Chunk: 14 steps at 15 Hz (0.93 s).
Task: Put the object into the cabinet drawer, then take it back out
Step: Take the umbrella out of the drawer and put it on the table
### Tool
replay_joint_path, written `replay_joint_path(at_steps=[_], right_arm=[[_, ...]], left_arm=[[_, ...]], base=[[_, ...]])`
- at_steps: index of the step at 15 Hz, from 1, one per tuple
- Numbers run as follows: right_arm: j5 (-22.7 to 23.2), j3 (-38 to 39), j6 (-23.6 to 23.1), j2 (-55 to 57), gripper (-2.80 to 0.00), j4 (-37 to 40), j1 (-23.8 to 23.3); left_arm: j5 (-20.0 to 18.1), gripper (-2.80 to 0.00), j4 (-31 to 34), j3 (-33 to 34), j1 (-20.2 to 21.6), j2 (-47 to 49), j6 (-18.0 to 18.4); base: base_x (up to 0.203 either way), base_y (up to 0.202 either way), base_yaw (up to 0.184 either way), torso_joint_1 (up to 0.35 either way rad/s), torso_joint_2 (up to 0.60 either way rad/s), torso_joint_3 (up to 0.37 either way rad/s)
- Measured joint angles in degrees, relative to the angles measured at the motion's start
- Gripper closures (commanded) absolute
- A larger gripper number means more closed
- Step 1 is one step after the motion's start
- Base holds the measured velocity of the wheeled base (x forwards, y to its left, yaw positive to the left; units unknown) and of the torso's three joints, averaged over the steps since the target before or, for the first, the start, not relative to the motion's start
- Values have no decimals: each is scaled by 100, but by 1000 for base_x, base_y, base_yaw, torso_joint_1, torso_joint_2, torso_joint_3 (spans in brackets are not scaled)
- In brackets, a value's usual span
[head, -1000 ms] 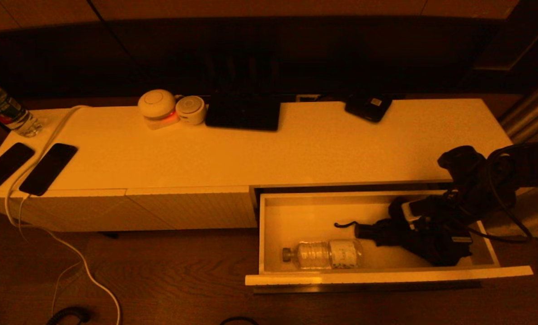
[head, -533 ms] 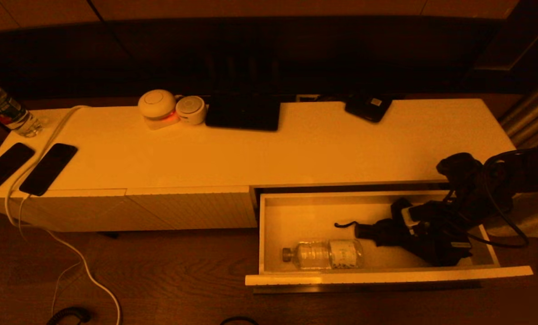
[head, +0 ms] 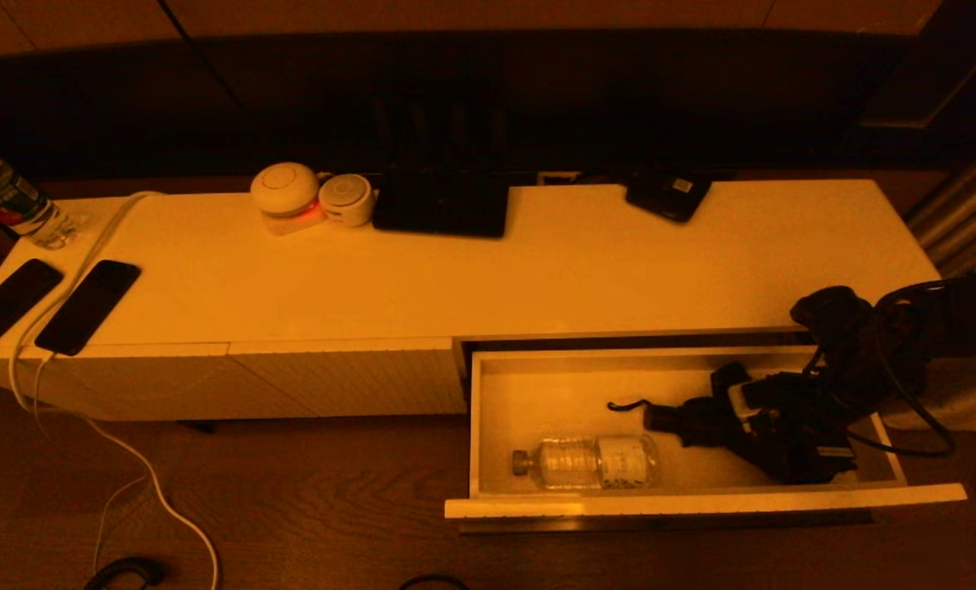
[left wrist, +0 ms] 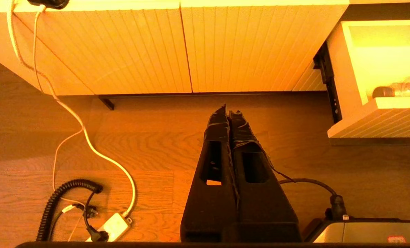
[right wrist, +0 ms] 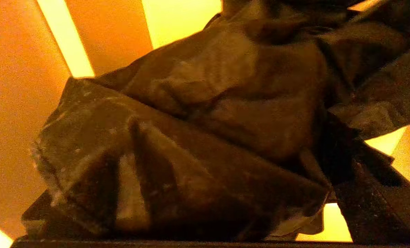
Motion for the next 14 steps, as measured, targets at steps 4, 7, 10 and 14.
replay_joint_path(at_steps=[4, 7, 10, 14], right_arm=[[-6, 37, 0, 11, 0, -9, -7], [0, 74, -2, 9, 0, -11, -7], [2, 182, -2, -65, 0, -19, -5], [5, 575, -9, -463, 0, -149, -18]], left_arm=[[0, 0, 0, 0, 0, 0, -2], [0, 0, 0, 0, 0, 0, -2], [-2, 0, 2, 0, 0, 0, -2], [0, 0, 0, 0, 0, 0, -2]], base=[[0, 0, 0, 0, 0, 0], [0, 0, 0, 0, 0, 0], [0, 0, 0, 0, 0, 0], [0, 0, 0, 0, 0, 0]])
